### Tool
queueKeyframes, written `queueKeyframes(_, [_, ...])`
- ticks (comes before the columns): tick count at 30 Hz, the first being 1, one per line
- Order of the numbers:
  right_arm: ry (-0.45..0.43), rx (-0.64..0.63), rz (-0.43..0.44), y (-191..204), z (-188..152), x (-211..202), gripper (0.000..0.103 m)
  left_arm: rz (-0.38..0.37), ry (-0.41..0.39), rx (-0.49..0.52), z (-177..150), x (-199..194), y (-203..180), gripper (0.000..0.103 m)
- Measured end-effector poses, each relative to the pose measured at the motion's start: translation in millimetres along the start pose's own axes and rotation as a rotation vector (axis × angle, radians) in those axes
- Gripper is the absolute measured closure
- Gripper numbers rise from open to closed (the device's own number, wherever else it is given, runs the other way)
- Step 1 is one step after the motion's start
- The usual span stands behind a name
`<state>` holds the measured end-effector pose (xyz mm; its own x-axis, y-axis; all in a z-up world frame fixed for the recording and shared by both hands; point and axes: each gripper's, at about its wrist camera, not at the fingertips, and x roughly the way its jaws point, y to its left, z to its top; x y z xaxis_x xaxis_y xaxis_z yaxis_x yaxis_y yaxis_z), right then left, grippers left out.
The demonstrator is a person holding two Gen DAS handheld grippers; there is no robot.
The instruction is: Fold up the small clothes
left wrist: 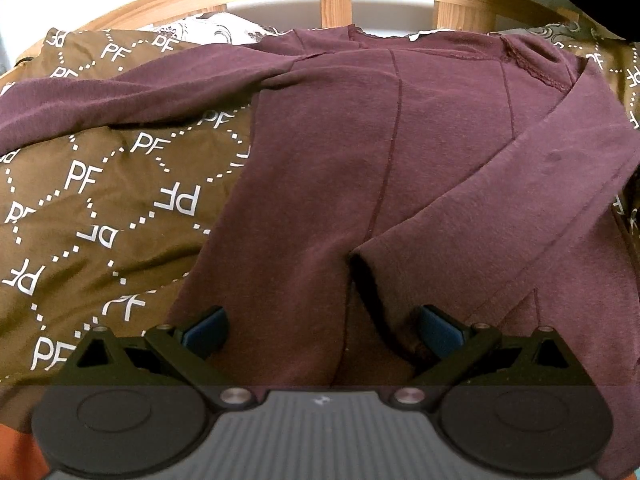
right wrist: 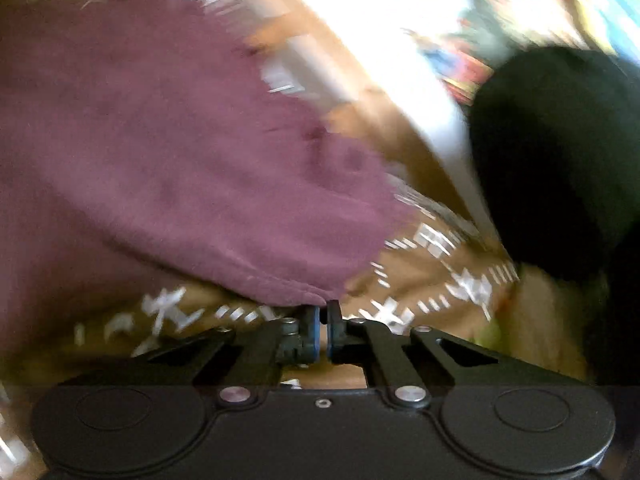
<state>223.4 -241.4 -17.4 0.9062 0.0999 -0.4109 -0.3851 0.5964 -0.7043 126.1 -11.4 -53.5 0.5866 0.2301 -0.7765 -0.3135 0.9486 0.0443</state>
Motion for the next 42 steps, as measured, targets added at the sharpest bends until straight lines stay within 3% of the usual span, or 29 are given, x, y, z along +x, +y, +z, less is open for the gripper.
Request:
queueKeyframes(3, [0.015,0.424,0.008,-34.3,-5.9,-7.8,0.102,0.006,-0.002,0.009,-1.0,0.7,-2.9,0.001])
queueKeyframes(6, [0.03,0.765,0.038,-46.1,-21.3,-8.9,0.102,0.011,-0.006,0.022,-2.2,-0.1,-5.5,0.001])
queueKeyframes(11, [0.053,1.028,0.039,-47.8,-42.2,-1.1,0.102,0.006,-0.007,0.028,-3.1,-3.8,-4.2,0.001])
queueKeyframes(18, [0.032,1.054,0.02,-41.0,-58.3,-11.7,0.101,0.005,-0.057,-0.028,5.6,-23.1,8.7,0.001])
queueKeyframes(22, [0.0,1.002,0.01,-42.1,-50.8,-20.0,0.079,0.056,-0.114,-0.079,20.3,-40.8,35.5,0.001])
queueKeyframes(26, [-0.058,0.95,0.049,-37.3,-35.8,-31.4,0.052,0.152,-0.141,-0.173,35.9,-55.0,86.6,0.001])
queueKeyframes(32, [-0.128,0.891,0.174,-20.5,-9.9,-44.5,0.011,0.259,-0.208,-0.431,41.5,-68.7,188.2,0.001])
queueKeyframes(40, [-0.115,0.805,0.304,17.2,9.5,-53.1,0.001,0.151,-0.336,-0.85,40.8,-61.0,291.2,0.005])
queueKeyframes(42, [-0.107,0.776,0.316,24.9,11.3,-53.1,0.001,0.162,-0.367,-0.913,45.7,-54.9,304.4,0.014])
